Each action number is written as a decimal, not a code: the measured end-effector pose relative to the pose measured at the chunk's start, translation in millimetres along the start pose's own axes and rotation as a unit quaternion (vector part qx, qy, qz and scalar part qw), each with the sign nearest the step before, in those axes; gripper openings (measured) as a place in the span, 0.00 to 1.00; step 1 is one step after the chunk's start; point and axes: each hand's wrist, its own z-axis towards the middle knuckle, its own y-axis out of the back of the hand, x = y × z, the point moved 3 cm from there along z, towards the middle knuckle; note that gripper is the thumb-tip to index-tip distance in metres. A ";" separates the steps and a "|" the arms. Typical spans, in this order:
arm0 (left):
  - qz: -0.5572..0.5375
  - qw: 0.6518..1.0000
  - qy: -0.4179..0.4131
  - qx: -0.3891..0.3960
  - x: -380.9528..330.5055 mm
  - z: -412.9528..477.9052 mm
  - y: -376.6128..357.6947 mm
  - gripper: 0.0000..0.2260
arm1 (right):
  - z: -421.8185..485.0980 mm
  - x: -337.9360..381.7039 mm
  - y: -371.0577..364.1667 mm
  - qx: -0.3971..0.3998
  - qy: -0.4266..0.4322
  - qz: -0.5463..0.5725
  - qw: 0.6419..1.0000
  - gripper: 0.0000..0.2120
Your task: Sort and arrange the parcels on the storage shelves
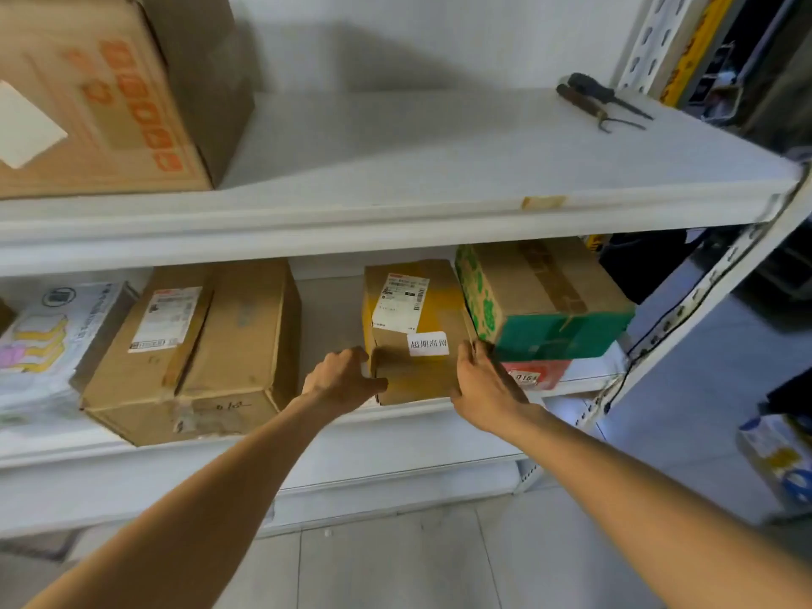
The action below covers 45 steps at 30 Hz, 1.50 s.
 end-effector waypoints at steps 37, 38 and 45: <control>-0.320 0.943 0.061 -0.065 13.5 56.3 -16.4 0.14 | 20.2 8.6 -38.8 -0.073 -0.104 0.285 0.950 0.40; -0.342 0.936 0.064 -0.062 13.2 55.1 -17.4 0.15 | 18.9 7.6 -42.4 -0.079 -0.096 0.289 0.949 0.40; -0.399 0.914 0.069 -0.027 9.0 40.0 -15.4 0.15 | 18.0 -0.7 -40.4 -0.116 -0.118 0.318 0.933 0.28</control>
